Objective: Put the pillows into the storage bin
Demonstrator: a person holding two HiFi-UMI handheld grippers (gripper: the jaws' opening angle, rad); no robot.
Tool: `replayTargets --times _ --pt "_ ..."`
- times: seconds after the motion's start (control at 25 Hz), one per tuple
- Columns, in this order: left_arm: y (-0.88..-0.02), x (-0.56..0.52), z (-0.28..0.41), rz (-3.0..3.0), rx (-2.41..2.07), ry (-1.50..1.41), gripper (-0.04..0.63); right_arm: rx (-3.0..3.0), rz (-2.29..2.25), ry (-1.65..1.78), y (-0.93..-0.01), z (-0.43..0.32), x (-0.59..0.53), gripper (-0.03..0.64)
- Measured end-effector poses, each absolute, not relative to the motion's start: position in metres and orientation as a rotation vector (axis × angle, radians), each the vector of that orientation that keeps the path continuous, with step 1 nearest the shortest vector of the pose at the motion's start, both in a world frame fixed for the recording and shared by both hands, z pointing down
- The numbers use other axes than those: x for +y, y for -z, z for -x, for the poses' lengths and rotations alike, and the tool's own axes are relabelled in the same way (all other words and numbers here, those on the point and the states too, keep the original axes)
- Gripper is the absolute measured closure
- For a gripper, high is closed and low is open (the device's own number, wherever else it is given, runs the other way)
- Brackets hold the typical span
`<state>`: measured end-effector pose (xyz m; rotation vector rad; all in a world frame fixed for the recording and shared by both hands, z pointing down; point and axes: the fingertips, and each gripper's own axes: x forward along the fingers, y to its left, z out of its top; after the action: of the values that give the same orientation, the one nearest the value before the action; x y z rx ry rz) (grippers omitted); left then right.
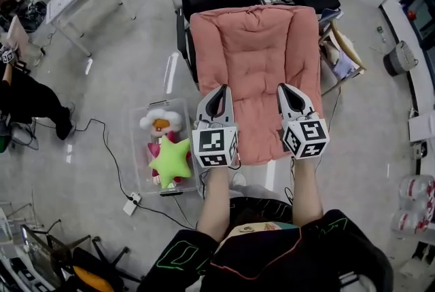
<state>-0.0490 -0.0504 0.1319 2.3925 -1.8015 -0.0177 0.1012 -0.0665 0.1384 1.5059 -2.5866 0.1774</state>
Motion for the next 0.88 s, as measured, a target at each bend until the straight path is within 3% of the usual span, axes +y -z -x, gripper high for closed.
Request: replayTargets --times 0.36,0.88 --pt "-0.107 -0.059 0.0 -2.487 -1.788 -0.089 0.6 -2.608 -1.607 -0.125 -0.105 -0.147 -0.072 0.615" --pt "-0.08 -0.056 -0.001 -2.52 -1.839 -0.07 0.6 -2.672 -1.601 -0.073 -0.078 -0.146 -0.074 0.614"
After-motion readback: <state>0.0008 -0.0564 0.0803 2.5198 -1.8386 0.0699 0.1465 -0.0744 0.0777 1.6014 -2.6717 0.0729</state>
